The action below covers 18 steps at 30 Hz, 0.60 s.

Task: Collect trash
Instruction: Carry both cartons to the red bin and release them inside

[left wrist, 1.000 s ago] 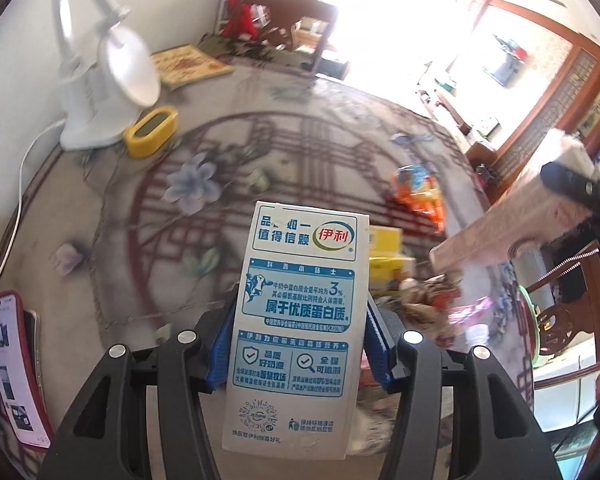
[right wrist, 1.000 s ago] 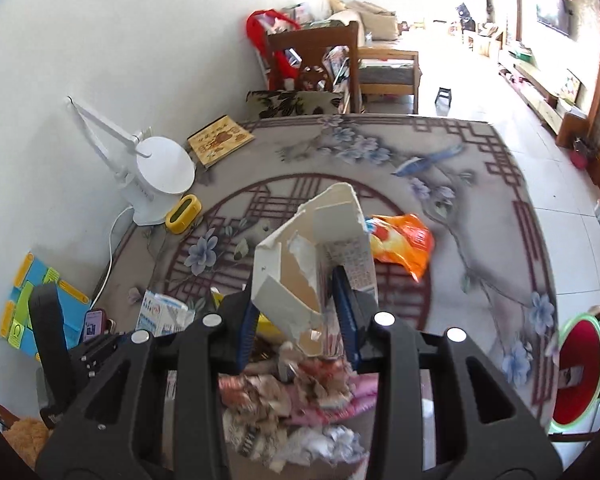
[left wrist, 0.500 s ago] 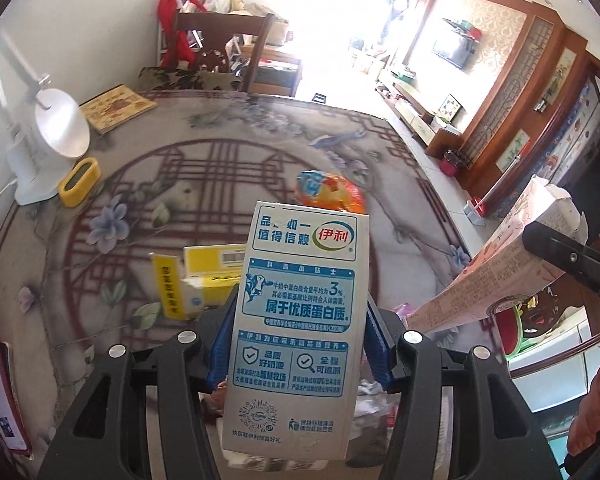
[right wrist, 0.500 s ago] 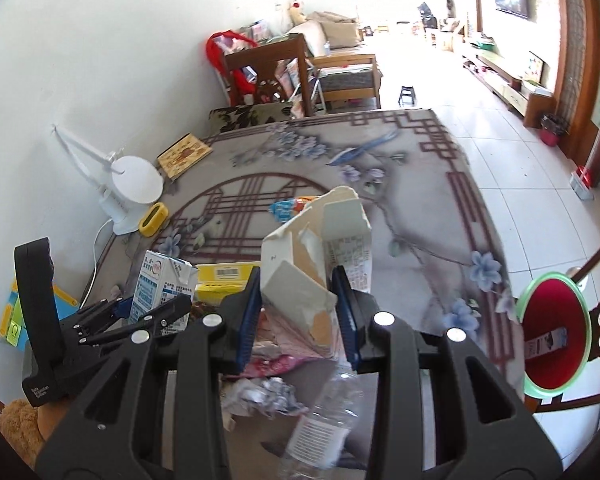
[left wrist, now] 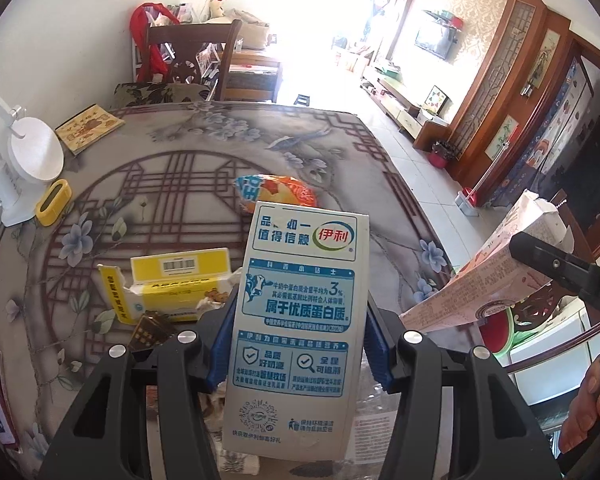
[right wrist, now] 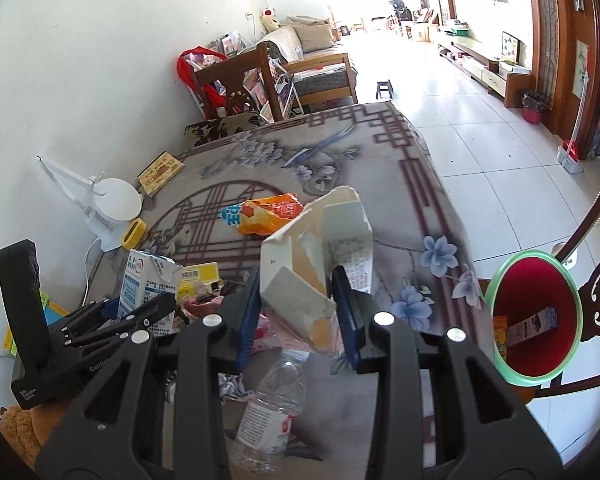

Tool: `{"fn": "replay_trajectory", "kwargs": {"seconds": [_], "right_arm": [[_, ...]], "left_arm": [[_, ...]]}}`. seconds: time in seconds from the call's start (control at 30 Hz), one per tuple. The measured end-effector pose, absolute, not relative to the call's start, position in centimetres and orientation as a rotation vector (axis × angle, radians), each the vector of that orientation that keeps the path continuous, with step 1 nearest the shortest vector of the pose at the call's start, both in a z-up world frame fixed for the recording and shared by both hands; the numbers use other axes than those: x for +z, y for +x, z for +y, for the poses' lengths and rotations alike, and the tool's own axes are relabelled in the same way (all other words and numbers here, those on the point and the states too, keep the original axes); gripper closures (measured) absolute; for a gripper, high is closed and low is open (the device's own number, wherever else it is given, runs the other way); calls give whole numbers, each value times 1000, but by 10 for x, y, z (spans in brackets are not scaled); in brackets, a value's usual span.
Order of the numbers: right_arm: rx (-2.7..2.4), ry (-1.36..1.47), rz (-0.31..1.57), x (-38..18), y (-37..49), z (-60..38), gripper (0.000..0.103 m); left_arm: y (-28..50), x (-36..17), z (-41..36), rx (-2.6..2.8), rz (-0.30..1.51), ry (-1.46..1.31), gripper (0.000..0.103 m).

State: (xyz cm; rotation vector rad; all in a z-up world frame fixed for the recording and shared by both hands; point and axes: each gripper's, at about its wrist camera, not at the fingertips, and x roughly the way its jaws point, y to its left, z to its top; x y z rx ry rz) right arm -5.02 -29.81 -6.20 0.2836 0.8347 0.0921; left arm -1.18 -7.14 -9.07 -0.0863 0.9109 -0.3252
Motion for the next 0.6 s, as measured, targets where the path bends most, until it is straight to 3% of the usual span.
{"fn": "replay_trajectory", "kwargs": {"seconds": [0.6], "right_arm": [[27,337,837,-77,-75,-385,68]], "left_arm": [[-19,-95,-163,-385,931,-27,51]]}}
